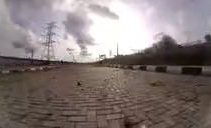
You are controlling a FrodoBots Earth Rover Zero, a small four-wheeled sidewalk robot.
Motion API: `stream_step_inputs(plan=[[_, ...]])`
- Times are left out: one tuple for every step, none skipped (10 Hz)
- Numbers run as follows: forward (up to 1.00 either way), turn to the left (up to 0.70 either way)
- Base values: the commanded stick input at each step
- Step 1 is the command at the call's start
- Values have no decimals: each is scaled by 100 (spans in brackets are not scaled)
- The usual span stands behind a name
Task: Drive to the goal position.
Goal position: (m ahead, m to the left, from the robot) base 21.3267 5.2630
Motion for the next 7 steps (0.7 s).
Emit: stream_step_inputs(plan=[[100, 0], [100, 0], [100, 0], [100, 0], [100, 0], [100, 0], [100, 0]])
